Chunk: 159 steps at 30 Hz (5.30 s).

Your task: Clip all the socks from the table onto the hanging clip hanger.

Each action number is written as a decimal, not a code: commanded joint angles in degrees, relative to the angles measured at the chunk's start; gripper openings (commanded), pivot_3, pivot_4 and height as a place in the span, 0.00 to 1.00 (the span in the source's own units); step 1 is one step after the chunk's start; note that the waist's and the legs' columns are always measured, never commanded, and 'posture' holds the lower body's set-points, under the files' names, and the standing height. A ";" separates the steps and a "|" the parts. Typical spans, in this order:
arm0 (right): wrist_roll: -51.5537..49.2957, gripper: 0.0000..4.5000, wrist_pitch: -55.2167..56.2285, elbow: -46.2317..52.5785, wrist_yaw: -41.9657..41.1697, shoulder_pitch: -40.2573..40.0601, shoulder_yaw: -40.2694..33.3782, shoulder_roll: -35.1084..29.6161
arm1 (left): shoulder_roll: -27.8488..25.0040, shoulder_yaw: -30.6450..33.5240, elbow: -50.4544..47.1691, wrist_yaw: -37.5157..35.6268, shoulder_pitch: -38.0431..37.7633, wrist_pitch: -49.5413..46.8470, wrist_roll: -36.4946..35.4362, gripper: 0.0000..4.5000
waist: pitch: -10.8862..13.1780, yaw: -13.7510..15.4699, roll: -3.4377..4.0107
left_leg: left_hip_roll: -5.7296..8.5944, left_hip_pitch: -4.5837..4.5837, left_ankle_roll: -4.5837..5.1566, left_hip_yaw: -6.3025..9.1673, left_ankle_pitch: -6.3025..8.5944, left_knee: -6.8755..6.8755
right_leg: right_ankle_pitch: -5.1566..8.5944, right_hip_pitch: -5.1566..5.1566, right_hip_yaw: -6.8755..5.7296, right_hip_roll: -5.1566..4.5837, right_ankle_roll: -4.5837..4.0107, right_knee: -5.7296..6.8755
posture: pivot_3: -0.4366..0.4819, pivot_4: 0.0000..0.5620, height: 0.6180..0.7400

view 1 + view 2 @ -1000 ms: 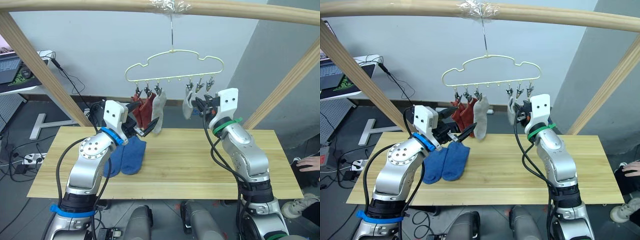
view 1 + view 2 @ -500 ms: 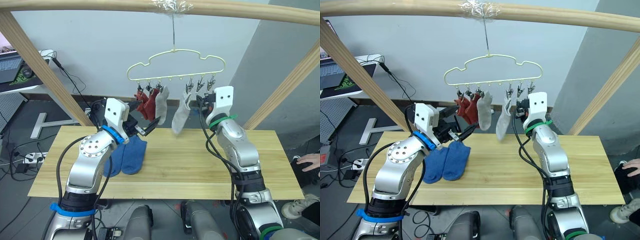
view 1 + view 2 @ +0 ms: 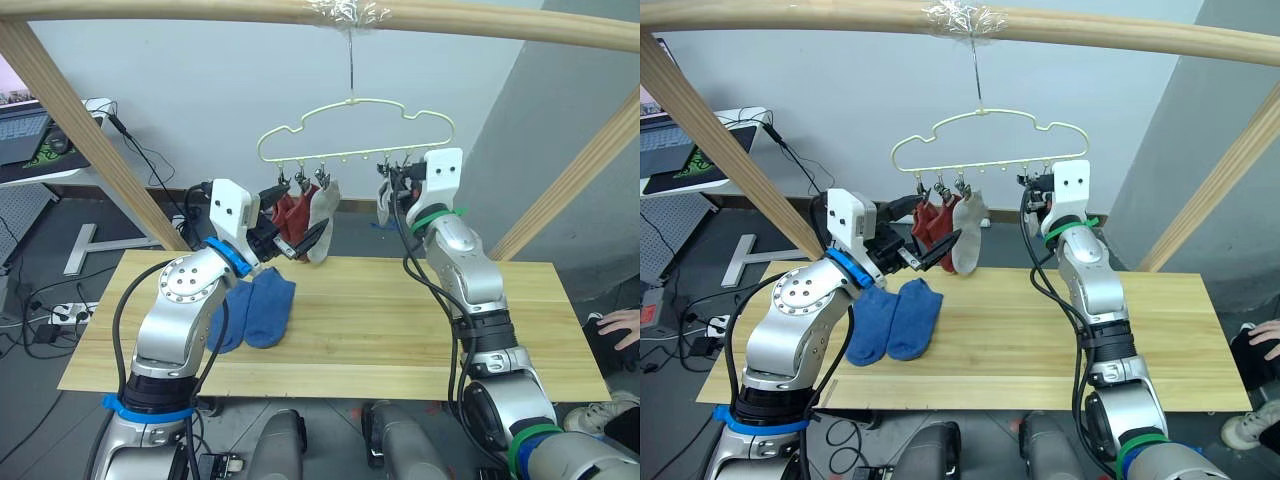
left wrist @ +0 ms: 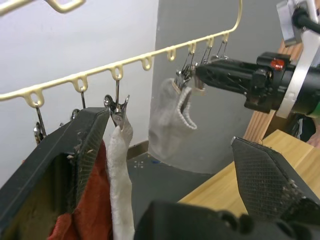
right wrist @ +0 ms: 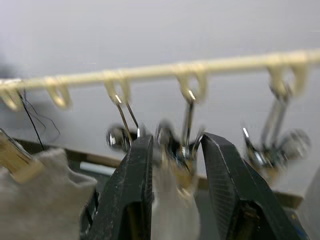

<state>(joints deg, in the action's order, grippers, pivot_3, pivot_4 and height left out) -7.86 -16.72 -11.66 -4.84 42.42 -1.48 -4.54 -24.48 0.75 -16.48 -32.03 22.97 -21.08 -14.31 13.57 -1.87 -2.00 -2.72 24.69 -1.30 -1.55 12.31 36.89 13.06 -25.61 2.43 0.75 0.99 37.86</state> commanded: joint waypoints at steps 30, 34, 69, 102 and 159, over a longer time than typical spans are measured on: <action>0.33 0.34 4.00 -4.88 -0.74 3.73 -0.72 0.39 | 0.12 0.11 -4.69 0.26 3.58 -1.32 -3.06 1.00 | 0.00 0.06 0.00 | 0.01 0.00 -0.01 0.00 0.00 0.05 | -0.01 0.00 0.01 -0.01 -0.01 0.08 | 0.52 0.38 1.00; 0.36 0.34 4.46 -5.60 -0.65 4.37 -0.79 0.54 | 0.25 -0.09 -4.58 0.27 3.99 -1.29 -3.11 1.00 | 0.00 0.07 0.00 | 0.01 0.00 -0.01 -0.01 0.00 0.06 | -0.01 0.00 0.02 -0.01 -0.01 0.08 | 0.52 0.38 1.00; -1.77 0.01 -0.33 -1.86 -5.96 3.45 -1.32 -3.10 | -1.09 -2.07 3.60 5.58 -10.66 -3.25 5.23 1.00 | 0.01 0.02 0.04 | -0.03 -0.07 -0.01 -0.01 -0.01 0.04 | -0.16 0.00 0.02 0.00 -0.28 0.13 | 0.50 0.43 1.00; -1.60 0.00 -12.57 8.98 -5.31 -0.20 -2.35 -3.67 | 8.60 -6.31 47.40 7.18 -3.35 14.36 14.98 0.53 | 0.02 -0.14 0.05 | 0.00 -0.08 0.00 -0.05 -0.01 0.08 | -0.04 0.05 -0.01 -0.05 -0.06 0.12 | 0.42 0.44 1.00; -33.11 0.00 -66.17 11.11 7.08 15.07 -32.47 -1.34 | 14.91 -16.29 21.82 1.48 7.79 28.93 18.11 0.00 | 0.01 -0.57 0.08 | 0.03 0.02 0.02 0.02 -0.01 0.03 | -0.03 0.07 -0.02 0.02 -0.04 -0.06 | 0.39 0.43 1.00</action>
<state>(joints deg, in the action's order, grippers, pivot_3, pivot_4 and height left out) -40.01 -82.42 -2.55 1.81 56.96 -33.36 -5.81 -10.12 -15.93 6.50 -31.43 29.41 5.91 3.60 13.59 -2.44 -1.92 -2.69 24.71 -1.29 -1.53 12.30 36.92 13.02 -25.54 2.41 0.77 0.94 37.81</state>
